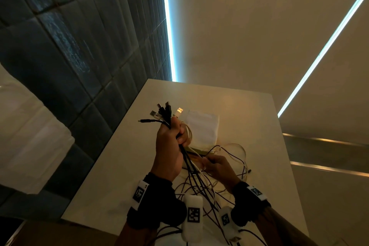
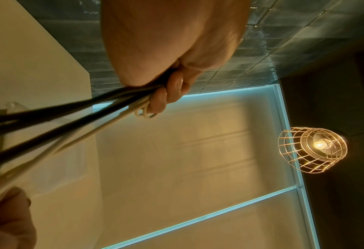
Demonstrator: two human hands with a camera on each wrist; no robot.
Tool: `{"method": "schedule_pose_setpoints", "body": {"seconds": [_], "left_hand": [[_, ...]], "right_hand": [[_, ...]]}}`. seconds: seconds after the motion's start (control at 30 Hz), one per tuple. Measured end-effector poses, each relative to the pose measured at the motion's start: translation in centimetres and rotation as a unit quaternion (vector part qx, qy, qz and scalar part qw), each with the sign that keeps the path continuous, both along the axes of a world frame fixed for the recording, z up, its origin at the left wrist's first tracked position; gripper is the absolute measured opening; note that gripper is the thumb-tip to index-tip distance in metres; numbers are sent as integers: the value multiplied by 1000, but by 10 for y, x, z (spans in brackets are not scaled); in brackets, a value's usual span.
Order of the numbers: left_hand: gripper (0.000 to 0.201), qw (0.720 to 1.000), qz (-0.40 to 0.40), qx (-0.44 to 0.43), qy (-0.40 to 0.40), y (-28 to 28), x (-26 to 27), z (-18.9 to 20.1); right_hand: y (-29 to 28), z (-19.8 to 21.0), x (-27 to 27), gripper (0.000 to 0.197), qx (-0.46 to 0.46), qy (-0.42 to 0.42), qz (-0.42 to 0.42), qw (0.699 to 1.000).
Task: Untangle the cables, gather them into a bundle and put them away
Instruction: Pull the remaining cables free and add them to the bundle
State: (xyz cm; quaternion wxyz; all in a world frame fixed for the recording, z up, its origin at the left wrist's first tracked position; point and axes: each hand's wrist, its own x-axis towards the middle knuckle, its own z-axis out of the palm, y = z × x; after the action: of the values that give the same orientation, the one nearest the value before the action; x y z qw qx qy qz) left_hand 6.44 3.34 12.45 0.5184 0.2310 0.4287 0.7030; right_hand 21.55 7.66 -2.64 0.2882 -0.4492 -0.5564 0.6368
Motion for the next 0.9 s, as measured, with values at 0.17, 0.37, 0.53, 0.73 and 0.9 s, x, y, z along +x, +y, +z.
{"method": "schedule_pose_setpoints", "body": {"seconds": [0.17,0.37,0.53,0.73,0.9], "left_hand": [[28,999,19,3,-42,-1,-1,1],[31,998,31,-25,-51,1,-7,-3],[29,997,31,-66,-36,5,-8,-8],[27,995,31,-93,-23,5,0,-6],[25,991,18,-129,-7,3,7,1]], "right_hand": [[6,-7,4,31,38,-45,3,998],[9,-13,18,37,69,-122,-29,990],[22,34,9,23,38,-40,-152,987],[6,110,-12,14,119,140,-69,981],[-13,135,-22,11,144,172,5,975]]}}
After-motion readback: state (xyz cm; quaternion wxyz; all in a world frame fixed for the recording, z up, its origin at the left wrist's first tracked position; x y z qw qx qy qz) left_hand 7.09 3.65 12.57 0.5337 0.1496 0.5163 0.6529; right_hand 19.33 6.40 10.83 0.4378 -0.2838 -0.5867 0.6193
